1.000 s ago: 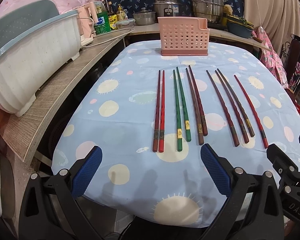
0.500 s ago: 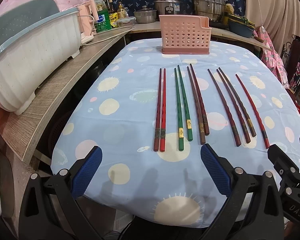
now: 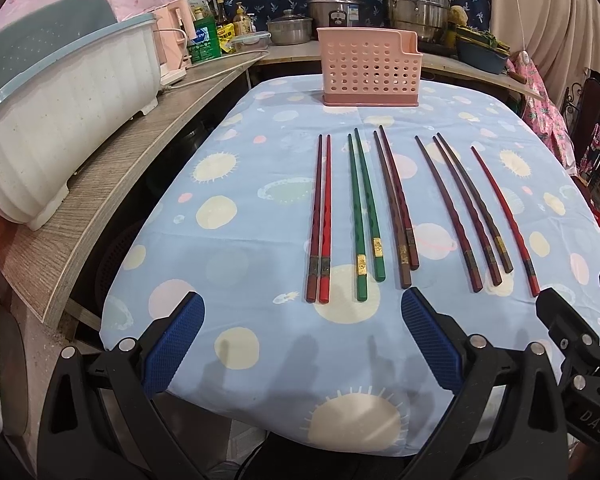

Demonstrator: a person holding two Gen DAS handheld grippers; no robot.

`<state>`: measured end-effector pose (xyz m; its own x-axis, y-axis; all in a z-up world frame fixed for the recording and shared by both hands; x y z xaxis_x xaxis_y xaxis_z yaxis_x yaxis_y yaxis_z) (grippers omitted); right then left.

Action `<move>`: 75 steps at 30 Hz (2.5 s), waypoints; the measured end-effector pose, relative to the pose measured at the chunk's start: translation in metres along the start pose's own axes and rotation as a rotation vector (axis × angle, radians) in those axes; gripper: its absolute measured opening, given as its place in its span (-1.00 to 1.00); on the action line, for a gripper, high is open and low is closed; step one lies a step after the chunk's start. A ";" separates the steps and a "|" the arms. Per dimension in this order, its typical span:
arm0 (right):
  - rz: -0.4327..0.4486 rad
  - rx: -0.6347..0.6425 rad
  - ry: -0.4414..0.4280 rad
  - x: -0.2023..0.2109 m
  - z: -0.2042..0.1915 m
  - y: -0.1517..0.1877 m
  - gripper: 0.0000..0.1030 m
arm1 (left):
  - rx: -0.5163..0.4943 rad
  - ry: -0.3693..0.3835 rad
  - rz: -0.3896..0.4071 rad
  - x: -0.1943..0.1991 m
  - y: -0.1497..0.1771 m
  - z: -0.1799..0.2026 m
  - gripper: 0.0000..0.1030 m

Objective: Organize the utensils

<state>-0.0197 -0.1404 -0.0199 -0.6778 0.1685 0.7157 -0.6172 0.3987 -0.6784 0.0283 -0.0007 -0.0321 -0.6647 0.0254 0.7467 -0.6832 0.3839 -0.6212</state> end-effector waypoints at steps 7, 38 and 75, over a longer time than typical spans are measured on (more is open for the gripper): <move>-0.001 -0.001 0.000 0.000 0.000 0.000 0.87 | -0.001 0.001 0.000 0.000 0.000 0.000 0.83; -0.029 -0.079 0.016 -0.041 0.024 -0.024 0.86 | 0.098 0.039 -0.085 -0.046 -0.004 -0.033 0.83; -0.139 -0.094 -0.013 -0.089 0.039 -0.015 -0.86 | 0.090 0.158 -0.129 -0.082 -0.002 -0.031 -0.81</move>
<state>0.0346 -0.1968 -0.0798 -0.5943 0.0943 0.7987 -0.6654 0.5001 -0.5542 0.0935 0.0249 -0.0842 -0.5192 0.1281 0.8450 -0.7884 0.3099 -0.5314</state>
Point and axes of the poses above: each gripper's, at about its wrist camera, not at the fingertips, and x roughly against the way its jaws point, z to its right, y to its underside, the point moved 5 cm from there along -x, roughly the way its jaws point, and after that the axes turned 14 degrees about -x, right-handed, at the moved point
